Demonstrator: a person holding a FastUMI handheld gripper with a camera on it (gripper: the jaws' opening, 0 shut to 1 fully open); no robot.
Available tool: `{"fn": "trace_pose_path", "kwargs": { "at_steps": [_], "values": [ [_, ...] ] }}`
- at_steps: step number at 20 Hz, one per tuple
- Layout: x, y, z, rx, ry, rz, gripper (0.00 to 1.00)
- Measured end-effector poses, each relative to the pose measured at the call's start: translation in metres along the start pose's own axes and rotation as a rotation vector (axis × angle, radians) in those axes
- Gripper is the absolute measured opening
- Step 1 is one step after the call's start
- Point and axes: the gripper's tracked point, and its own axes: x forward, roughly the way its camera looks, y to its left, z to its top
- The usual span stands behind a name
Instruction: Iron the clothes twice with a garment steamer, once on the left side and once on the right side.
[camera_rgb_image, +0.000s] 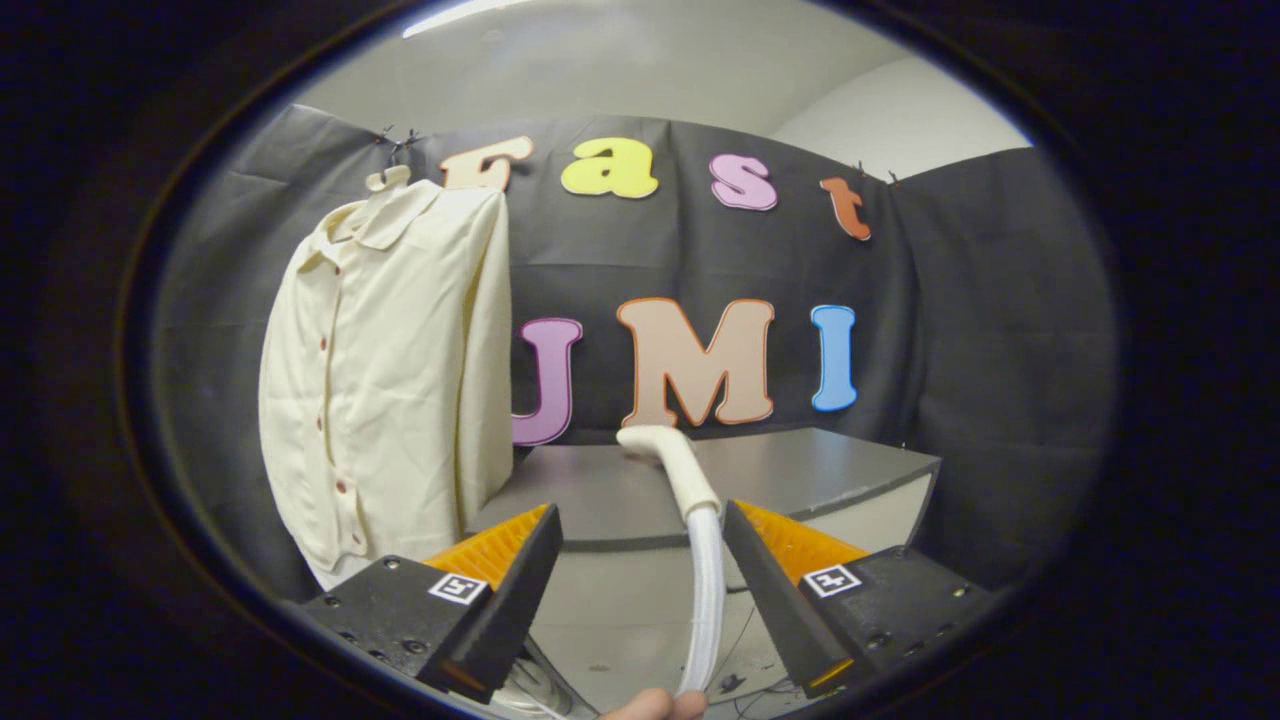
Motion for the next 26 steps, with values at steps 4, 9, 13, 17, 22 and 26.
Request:
{"fn": "trace_pose_path", "kwargs": {
  "at_steps": [4,9,13,17,22,26],
  "values": [
    [0.058,-0.011,0.019,-0.026,0.007,0.006,0.99],
    [0.12,-0.016,0.024,-0.042,0.072,0.018,0.99],
    [0.155,-0.022,-0.009,0.0,0.255,0.006,0.99],
    [0.181,-0.008,-0.031,0.04,0.362,0.06,0.98],
    [0.208,-0.019,-0.061,-0.063,0.598,0.006,0.93],
    [0.226,-0.026,-0.073,-0.042,0.68,-0.052,0.6]
  ]
}}
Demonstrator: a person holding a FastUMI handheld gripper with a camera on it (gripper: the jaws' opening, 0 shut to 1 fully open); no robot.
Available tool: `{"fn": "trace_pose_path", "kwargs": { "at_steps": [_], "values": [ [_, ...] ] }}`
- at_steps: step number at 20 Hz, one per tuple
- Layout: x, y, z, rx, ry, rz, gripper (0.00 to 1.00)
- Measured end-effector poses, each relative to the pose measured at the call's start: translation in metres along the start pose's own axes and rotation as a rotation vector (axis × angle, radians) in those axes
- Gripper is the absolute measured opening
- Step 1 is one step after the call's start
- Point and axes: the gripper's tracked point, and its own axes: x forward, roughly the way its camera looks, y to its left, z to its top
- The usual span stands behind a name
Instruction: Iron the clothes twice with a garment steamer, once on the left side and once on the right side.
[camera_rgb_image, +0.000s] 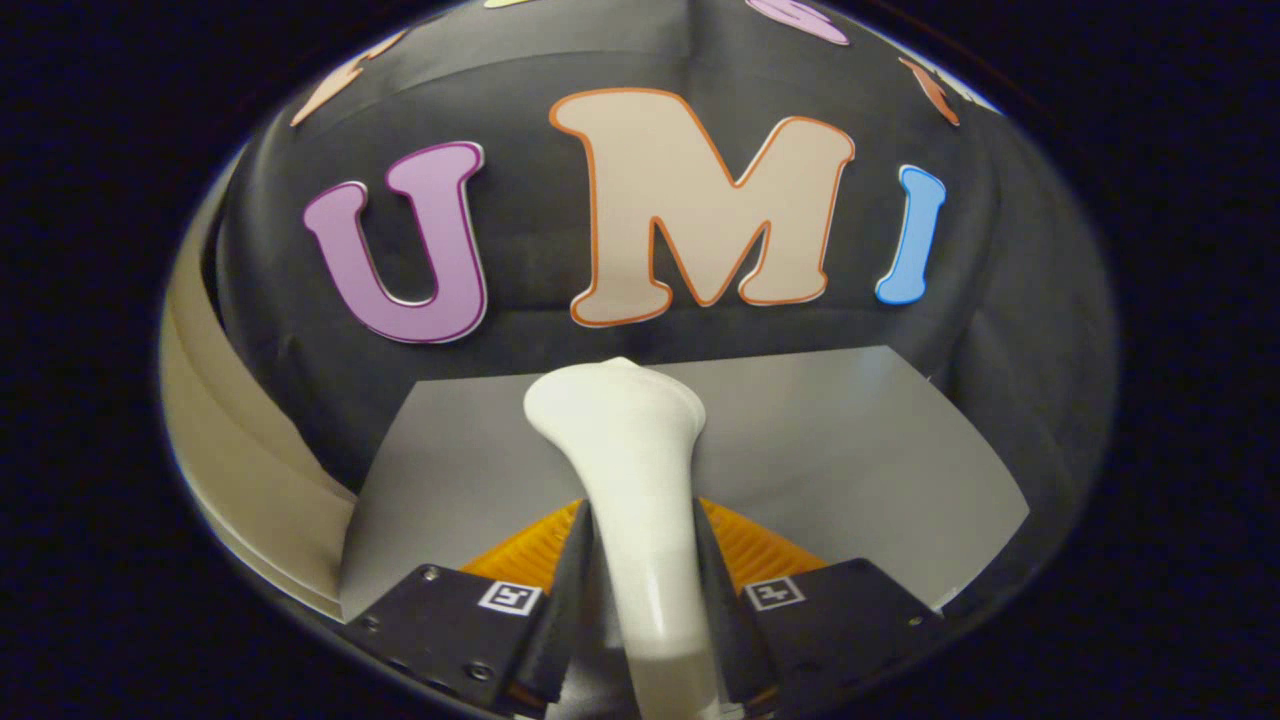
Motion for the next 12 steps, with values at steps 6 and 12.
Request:
{"fn": "trace_pose_path", "kwargs": {
  "at_steps": [6,12],
  "values": [
    [-0.002,-0.001,-0.001,-0.088,-0.004,-0.063,0.43],
    [-0.067,0.014,0.014,-0.046,-0.215,-0.051,0.38]
  ]
}}
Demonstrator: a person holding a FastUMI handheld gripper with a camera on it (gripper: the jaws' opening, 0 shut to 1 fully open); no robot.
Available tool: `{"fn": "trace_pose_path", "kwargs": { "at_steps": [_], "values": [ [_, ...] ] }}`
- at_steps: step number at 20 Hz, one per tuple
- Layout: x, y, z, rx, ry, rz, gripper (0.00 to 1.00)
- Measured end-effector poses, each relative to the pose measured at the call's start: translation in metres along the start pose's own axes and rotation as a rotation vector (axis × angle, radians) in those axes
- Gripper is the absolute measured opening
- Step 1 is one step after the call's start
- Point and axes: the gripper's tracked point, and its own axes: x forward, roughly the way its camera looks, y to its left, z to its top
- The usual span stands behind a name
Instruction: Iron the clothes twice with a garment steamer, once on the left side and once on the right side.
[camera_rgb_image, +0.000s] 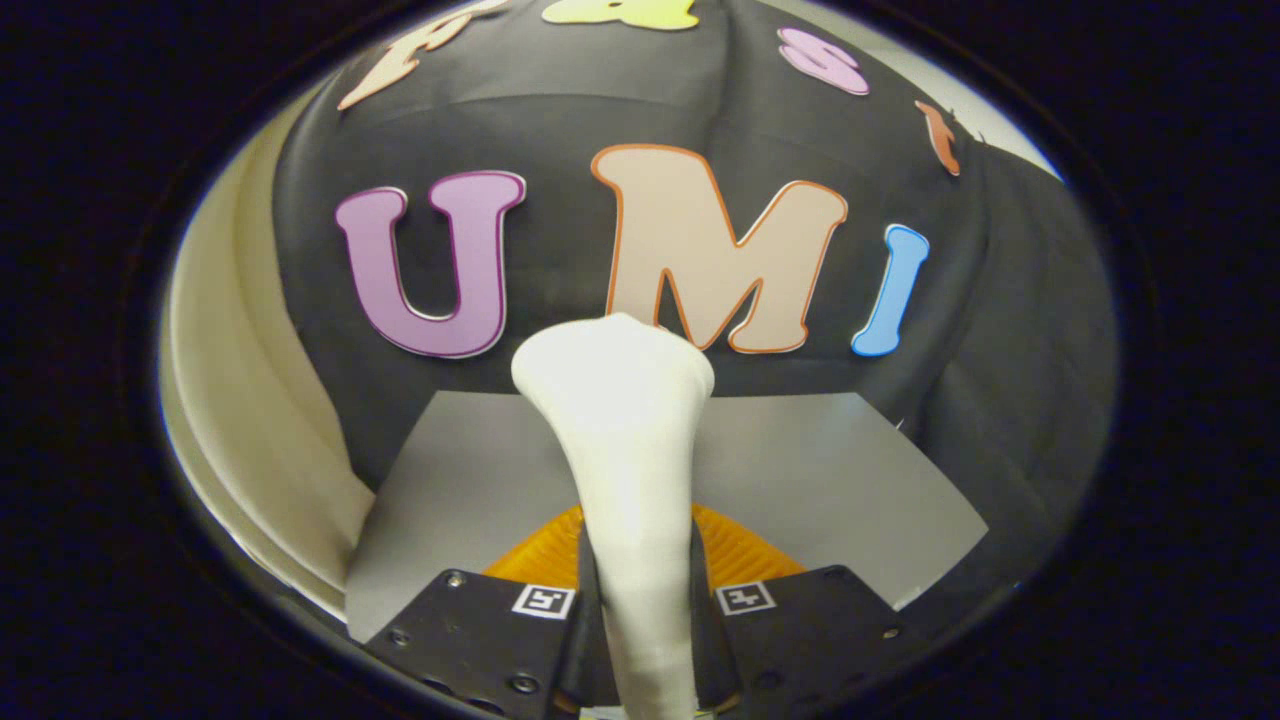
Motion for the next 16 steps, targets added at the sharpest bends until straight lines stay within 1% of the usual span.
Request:
{"fn": "trace_pose_path", "kwargs": {
  "at_steps": [2,3,6,8,12,14,16],
  "values": [
    [-0.031,-0.002,-0.001,0.039,-0.06,-0.037,0.37],
    [-0.049,0.003,-0.002,0.056,-0.087,-0.042,0.37],
    [-0.11,0.019,-0.008,0.035,-0.151,-0.07,0.37],
    [-0.155,0.039,-0.008,0.026,-0.187,-0.08,0.37],
    [-0.239,0.096,-0.002,0.042,-0.257,-0.049,0.37],
    [-0.281,0.133,0.005,0.062,-0.289,-0.013,0.36],
    [-0.31,0.171,0.012,0.085,-0.321,0.022,0.36]
  ]
}}
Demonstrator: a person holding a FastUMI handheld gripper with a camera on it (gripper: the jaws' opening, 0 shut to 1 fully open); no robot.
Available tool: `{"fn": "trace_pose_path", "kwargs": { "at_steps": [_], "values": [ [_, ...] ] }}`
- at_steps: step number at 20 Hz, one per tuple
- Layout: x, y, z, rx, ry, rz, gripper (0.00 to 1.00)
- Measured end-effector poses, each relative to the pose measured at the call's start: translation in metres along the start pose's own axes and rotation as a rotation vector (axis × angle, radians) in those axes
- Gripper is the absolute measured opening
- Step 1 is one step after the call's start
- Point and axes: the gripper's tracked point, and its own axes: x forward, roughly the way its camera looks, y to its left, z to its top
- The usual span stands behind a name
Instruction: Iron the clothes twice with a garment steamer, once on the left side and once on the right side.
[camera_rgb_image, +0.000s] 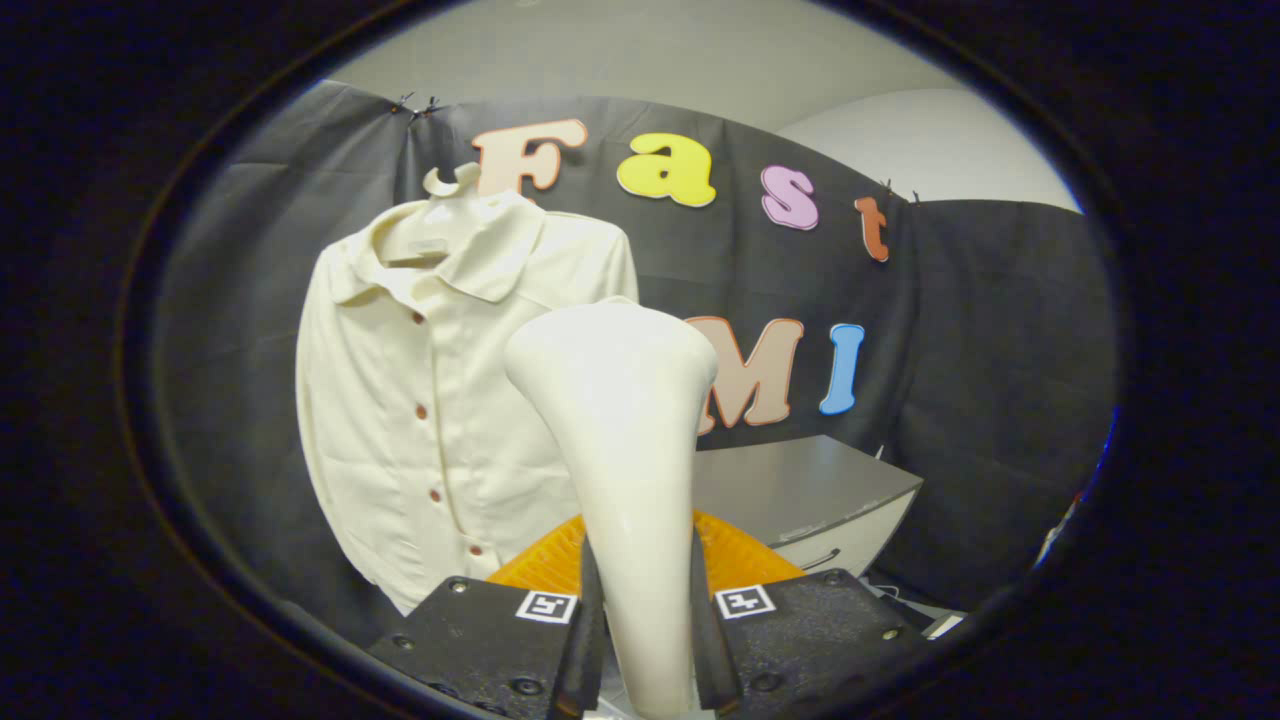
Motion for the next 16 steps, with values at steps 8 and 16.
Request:
{"fn": "trace_pose_path", "kwargs": {
  "at_steps": [8,16],
  "values": [
    [-0.021,0.132,0.008,0.094,-0.048,0.122,0.36],
    [0.052,0.22,0.005,0.113,-0.041,0.143,0.36]
  ]
}}
